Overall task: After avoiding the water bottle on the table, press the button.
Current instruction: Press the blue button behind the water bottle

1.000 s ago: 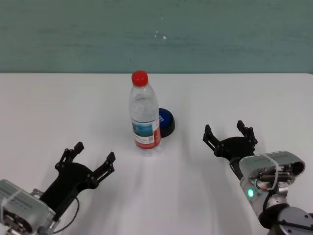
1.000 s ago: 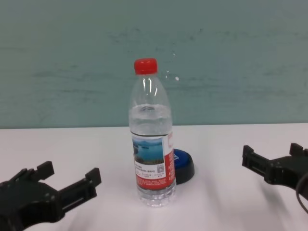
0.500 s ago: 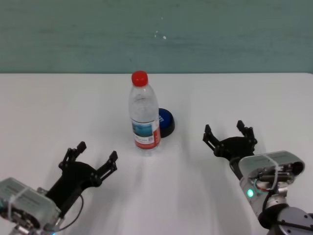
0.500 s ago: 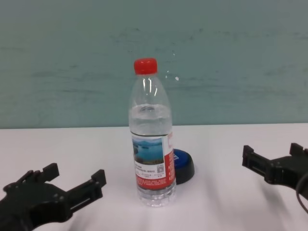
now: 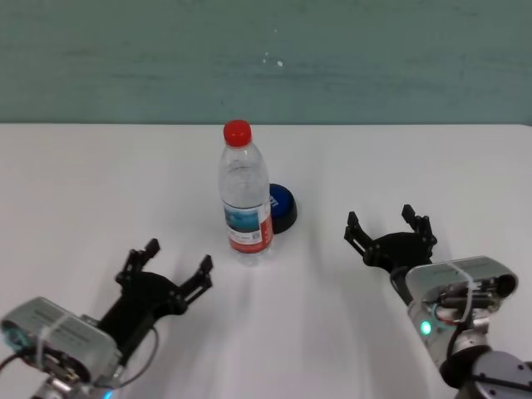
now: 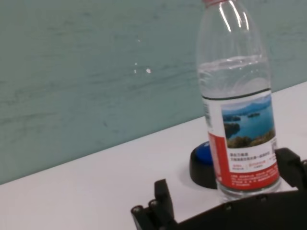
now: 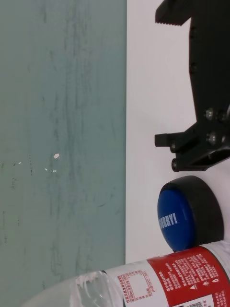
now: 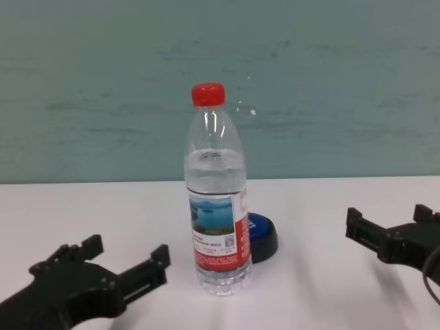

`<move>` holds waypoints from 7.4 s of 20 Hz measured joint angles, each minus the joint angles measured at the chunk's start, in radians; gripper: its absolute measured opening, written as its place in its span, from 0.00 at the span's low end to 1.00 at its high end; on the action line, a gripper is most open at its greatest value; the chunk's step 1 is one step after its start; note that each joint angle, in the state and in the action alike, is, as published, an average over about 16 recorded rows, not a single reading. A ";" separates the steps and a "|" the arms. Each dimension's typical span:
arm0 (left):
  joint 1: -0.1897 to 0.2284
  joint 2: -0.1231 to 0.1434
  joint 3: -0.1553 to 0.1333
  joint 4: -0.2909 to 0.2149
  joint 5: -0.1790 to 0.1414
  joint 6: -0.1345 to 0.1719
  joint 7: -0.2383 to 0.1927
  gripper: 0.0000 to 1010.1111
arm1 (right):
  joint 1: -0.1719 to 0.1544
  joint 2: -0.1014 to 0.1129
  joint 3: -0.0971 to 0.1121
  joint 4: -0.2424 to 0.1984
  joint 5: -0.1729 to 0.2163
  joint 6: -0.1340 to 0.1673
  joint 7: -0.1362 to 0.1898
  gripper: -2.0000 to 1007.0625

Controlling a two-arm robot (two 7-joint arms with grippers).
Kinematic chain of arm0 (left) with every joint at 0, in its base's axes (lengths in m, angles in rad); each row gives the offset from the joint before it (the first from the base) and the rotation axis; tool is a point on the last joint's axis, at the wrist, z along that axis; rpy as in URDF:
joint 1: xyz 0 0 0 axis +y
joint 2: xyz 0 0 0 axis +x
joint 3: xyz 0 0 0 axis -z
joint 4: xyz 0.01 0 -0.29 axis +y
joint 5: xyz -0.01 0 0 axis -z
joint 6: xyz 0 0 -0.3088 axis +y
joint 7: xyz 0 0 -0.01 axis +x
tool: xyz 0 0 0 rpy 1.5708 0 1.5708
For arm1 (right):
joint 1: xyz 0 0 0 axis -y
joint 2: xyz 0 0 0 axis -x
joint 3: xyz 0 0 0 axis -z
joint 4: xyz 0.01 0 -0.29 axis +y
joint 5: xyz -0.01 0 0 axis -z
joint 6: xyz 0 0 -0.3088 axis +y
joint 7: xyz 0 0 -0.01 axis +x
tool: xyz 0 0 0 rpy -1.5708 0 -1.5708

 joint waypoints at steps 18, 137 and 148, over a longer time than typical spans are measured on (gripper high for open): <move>-0.040 -0.029 0.031 0.040 0.045 -0.001 0.020 1.00 | 0.000 0.000 0.000 0.000 0.000 0.000 0.000 1.00; -0.067 -0.048 -0.033 0.046 0.020 0.024 0.045 1.00 | 0.000 0.000 0.000 0.000 0.000 0.000 0.000 1.00; -0.102 -0.056 -0.044 0.083 0.031 0.014 0.055 1.00 | 0.000 0.000 0.000 0.000 0.000 0.000 0.000 1.00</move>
